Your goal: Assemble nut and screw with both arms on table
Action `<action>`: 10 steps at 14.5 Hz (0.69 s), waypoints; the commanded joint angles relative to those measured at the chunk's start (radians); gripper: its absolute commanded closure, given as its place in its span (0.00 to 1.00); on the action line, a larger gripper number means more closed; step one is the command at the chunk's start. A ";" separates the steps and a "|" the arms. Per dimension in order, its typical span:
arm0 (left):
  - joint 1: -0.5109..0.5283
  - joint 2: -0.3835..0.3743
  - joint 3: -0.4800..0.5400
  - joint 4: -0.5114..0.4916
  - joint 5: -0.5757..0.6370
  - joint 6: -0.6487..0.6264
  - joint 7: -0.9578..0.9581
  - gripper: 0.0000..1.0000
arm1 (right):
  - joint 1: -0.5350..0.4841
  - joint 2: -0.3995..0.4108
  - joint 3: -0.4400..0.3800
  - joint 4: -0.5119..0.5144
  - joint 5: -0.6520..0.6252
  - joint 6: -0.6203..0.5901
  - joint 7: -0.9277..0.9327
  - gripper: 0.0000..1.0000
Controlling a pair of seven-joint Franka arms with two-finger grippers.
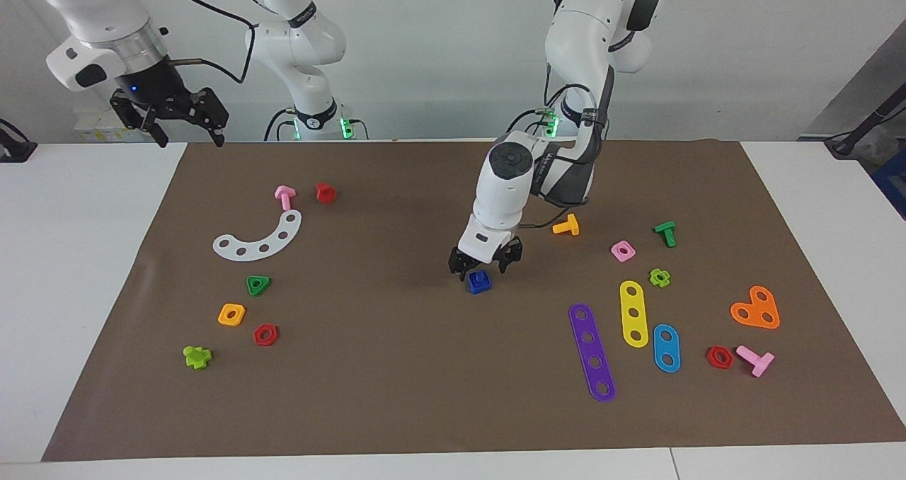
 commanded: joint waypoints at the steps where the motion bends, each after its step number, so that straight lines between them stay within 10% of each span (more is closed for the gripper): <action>1: 0.024 0.001 0.020 0.128 0.019 -0.178 0.004 0.00 | -0.012 0.013 0.016 0.021 -0.010 -0.014 0.042 0.00; 10: 0.314 -0.251 0.015 0.035 0.000 -0.442 0.494 0.00 | 0.049 0.009 -0.024 -0.001 -0.013 -0.014 0.096 0.00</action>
